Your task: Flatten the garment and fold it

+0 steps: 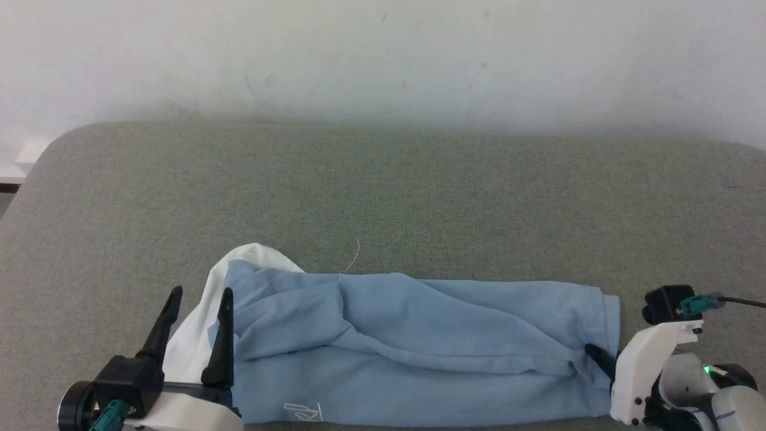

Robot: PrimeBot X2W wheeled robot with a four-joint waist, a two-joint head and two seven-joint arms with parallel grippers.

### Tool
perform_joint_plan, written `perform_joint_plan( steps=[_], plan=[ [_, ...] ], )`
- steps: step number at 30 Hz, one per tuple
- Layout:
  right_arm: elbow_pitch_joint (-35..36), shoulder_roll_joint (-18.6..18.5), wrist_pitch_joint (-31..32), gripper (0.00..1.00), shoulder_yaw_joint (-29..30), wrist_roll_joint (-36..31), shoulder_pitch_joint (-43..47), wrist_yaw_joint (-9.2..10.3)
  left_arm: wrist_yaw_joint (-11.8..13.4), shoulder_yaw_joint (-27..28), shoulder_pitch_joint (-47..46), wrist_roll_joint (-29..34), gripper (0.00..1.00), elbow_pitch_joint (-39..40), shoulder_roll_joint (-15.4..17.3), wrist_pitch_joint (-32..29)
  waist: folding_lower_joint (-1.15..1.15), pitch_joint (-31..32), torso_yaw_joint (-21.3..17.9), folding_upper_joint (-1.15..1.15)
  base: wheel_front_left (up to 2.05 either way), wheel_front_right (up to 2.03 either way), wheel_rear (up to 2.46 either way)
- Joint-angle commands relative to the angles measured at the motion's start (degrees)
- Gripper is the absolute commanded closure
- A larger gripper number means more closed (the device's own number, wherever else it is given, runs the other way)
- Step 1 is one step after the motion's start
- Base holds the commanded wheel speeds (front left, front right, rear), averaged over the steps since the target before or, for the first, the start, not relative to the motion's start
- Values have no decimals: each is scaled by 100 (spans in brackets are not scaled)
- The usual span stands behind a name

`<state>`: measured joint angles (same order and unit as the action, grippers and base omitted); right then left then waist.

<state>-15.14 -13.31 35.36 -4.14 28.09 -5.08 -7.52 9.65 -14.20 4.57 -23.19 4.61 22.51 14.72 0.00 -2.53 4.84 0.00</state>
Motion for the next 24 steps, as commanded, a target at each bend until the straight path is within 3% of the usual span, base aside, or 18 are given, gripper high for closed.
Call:
perform_joint_plan(
  steps=[1,8,16,20,24],
  plan=[
    [166,-76,-126,100,56,-25,91,3,-22,40,82,36,0,-21,27,28,0,67,-34,0,0,0,0],
    [738,-296,-119,100,841,-196,670,3,13,57,259,60,0,-15,36,28,0,182,-106,0,0,0,0],
    [1224,-200,116,100,1984,-546,1251,3,22,19,313,62,0,-4,31,28,0,223,-131,0,0,0,0],
    [1566,-19,177,100,1953,-562,1271,3,9,-10,321,42,0,-25,32,23,0,262,-123,0,0,0,0],
    [2040,304,254,100,1460,12,1083,3,1,-41,319,27,0,-36,36,5,0,308,-107,0,0,0,0]
  ],
)
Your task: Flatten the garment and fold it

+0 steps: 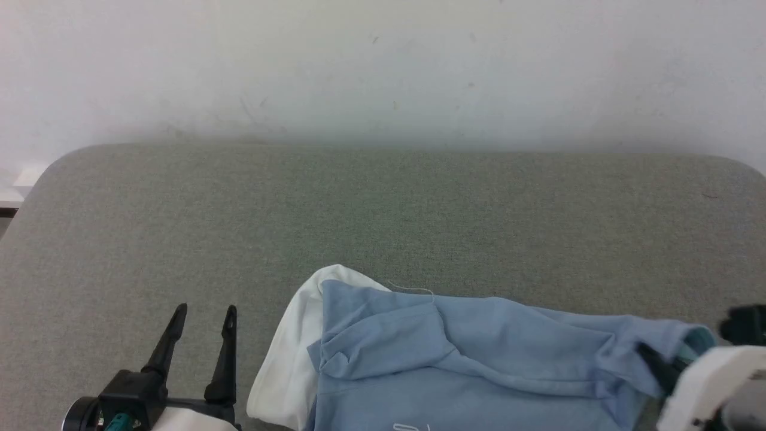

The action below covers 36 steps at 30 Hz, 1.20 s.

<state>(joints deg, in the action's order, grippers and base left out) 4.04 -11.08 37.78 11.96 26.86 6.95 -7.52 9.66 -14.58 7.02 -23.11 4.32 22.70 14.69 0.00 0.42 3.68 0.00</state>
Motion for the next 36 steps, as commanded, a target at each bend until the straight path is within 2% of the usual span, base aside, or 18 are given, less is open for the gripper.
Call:
perform_joint_plan(
  steps=[1,5,8,13,14,15,16,17,22,23,25,31,34,36],
  plan=[
    [216,130,31,100,-322,287,-171,3,1,-4,69,13,0,-5,18,2,0,16,13,0,0,0,0],
    [351,378,67,100,-1116,915,-457,3,5,-6,34,-8,0,6,25,-15,0,11,30,0,0,0,0],
    [90,527,-89,100,-1698,1251,-761,3,-2,-15,-13,-19,0,13,31,-26,0,-22,70,0,0,0,0],
    [-702,767,-532,100,-2728,1791,-1309,3,-60,-58,-158,-38,0,-35,32,-41,0,-80,251,0,0,0,0],
    [-702,767,-532,100,-2728,1791,-1309,3,-60,-58,-158,-38,0,-35,32,-41,0,-80,251,0,0,0,0],
    [-1039,802,-726,100,-3142,2018,-1506,3,-82,-98,-219,-30,0,-58,13,-42,0,-104,344,0,0,0,0],
    [-1039,802,-726,100,-3142,2018,-1506,3,-82,-98,-219,-30,0,-58,13,-42,0,-104,344,0,0,0,0],
    [-1366,814,-968,100,-3574,2227,-1718,3,-94,-126,-270,-32,0,-87,-12,-40,0,-137,433,0,0,0,0],
    [-2171,818,-1727,100,-4487,2775,-2304,3,-158,-174,-438,-51,0,-182,-74,-27,0,-262,632,0,0,0,0],
    [-2345,818,-1890,80,-4595,2872,-2411,3,-169,-178,-465,-53,0,-202,-87,-23,0,-281,658,0,0,0,0],
    [-2751,819,-2087,0,-4855,2803,-2651,3,-170,-166,-490,-50,0,-232,-107,-14,0,-321,686,0,0,0,0],
    [-3281,819,-2599,0,-5366,2721,-3166,3,-174,-129,-494,-48,0,-305,-156,6,0,-369,671,0,0,0,0],
    [-3424,819,-2692,0,-5728,2195,-3533,3,-181,-100,-475,-39,0,-323,-182,15,0,-358,599,0,0,0,0],
    [-3270,813,-2735,0,-5944,2003,-3678,3,-179,-72,-451,-33,0,-329,-196,19,0,-327,536,0,0,0,0]
  ],
)
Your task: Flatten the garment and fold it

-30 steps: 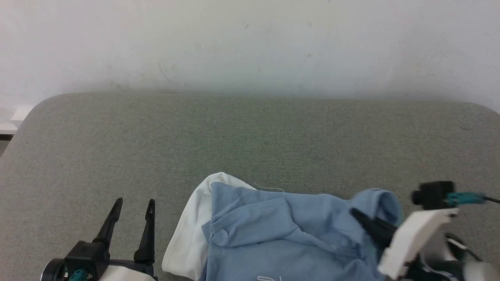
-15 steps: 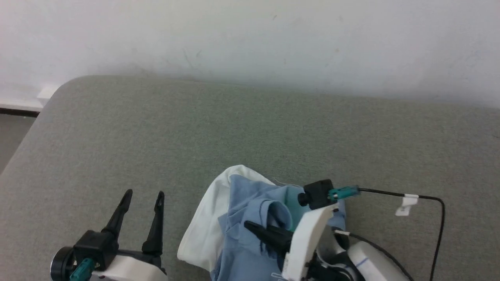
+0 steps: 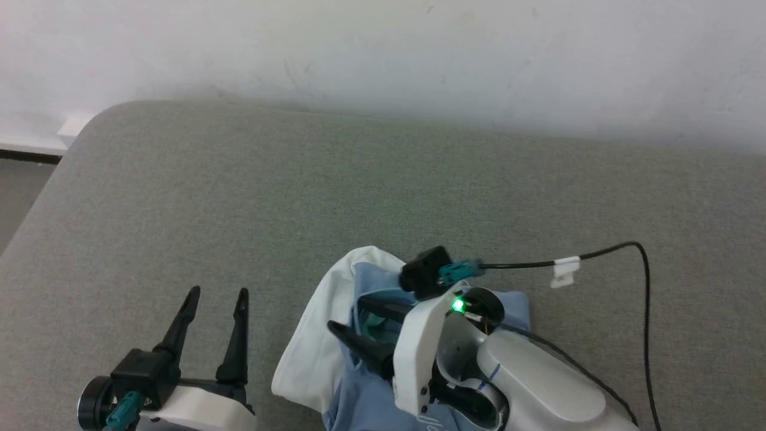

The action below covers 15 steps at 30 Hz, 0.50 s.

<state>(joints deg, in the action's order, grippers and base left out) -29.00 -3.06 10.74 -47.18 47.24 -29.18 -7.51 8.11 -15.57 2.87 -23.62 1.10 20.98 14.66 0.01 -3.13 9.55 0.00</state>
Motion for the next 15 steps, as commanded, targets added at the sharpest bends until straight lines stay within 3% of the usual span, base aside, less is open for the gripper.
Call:
perform_joint_plan(
  steps=[1,4,7,11,15],
  plan=[
    [145,-39,-38,0,-156,-162,-135,2,-23,43,-24,19,0,-10,-29,24,-1,39,-86,0,0,0,0],
    [453,-308,-147,0,-357,-658,-292,2,-36,66,9,26,0,-24,-43,27,-1,89,-181,0,0,0,0],
    [751,-588,-388,0,-170,-1175,-256,2,-36,94,39,31,0,-37,-54,29,-1,142,-253,0,0,0,0],
    [1182,-858,-783,0,656,-1900,184,2,-10,150,116,32,0,-26,-63,31,-1,194,-374,0,0,0,0],
    [1731,-945,-1106,0,1946,-2844,974,2,26,192,195,34,0,-32,-83,32,-1,237,-504,0,0,0,0]
  ],
)
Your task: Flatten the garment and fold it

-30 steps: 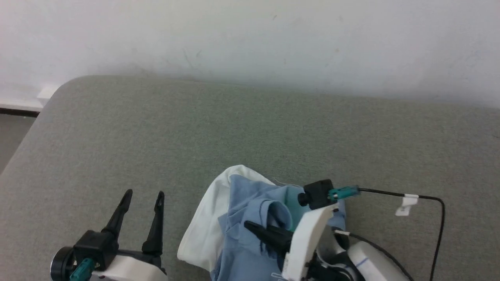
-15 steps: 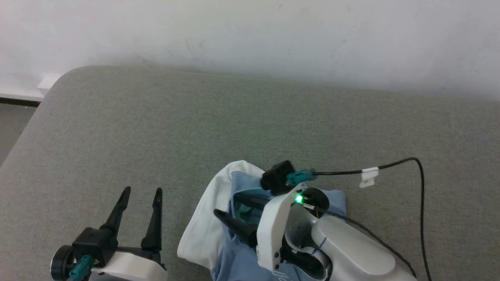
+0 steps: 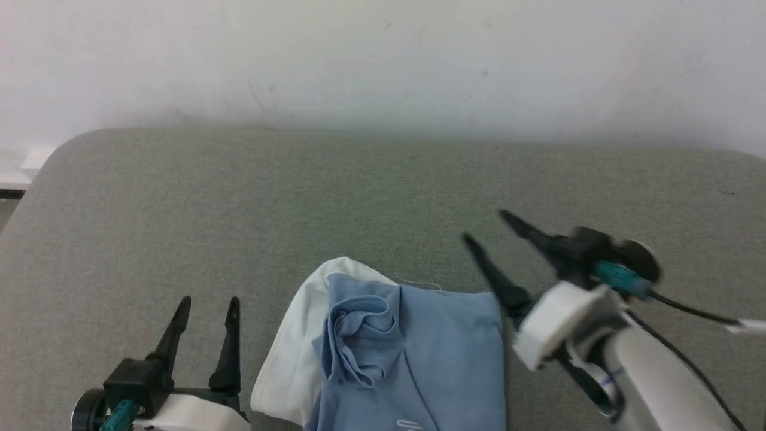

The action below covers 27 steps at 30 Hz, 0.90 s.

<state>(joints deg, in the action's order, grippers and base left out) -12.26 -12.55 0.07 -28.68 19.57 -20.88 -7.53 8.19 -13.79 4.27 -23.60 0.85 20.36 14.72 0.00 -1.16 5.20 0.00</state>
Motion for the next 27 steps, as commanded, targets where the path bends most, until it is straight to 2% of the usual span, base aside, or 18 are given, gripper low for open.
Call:
perform_joint_plan(
  steps=[1,5,8,12,16,21,24,27],
  plan=[
    [223,20,-83,0,437,-274,375,4,31,22,75,36,0,-6,-29,26,0,51,-100,0,0,0,0],
    [890,199,-103,0,1720,-771,1262,4,59,70,129,34,0,-6,-33,27,0,88,-212,0,0,0,0],
    [1411,367,-69,0,2430,-1016,1760,4,72,119,155,38,0,1,-25,27,0,104,-299,0,0,0,0],
    [2003,590,71,0,3037,-1204,2299,4,72,174,192,40,0,-15,-8,27,0,127,-371,0,0,0,0],
    [2378,782,191,0,3292,-1177,2800,4,52,194,209,43,0,-64,-1,28,0,160,-387,0,0,0,0],
    [2318,940,617,0,3898,-559,3243,4,36,254,241,30,0,-114,2,28,0,189,-407,0,0,0,0],
    [1848,962,1160,0,4445,243,3287,4,18,268,248,30,0,-140,-5,28,0,197,-393,0,0,0,0],
    [1192,965,1955,0,4676,1203,3226,4,-11,286,212,32,0,-152,-9,28,0,178,-368,0,0,0,0]
  ],
)
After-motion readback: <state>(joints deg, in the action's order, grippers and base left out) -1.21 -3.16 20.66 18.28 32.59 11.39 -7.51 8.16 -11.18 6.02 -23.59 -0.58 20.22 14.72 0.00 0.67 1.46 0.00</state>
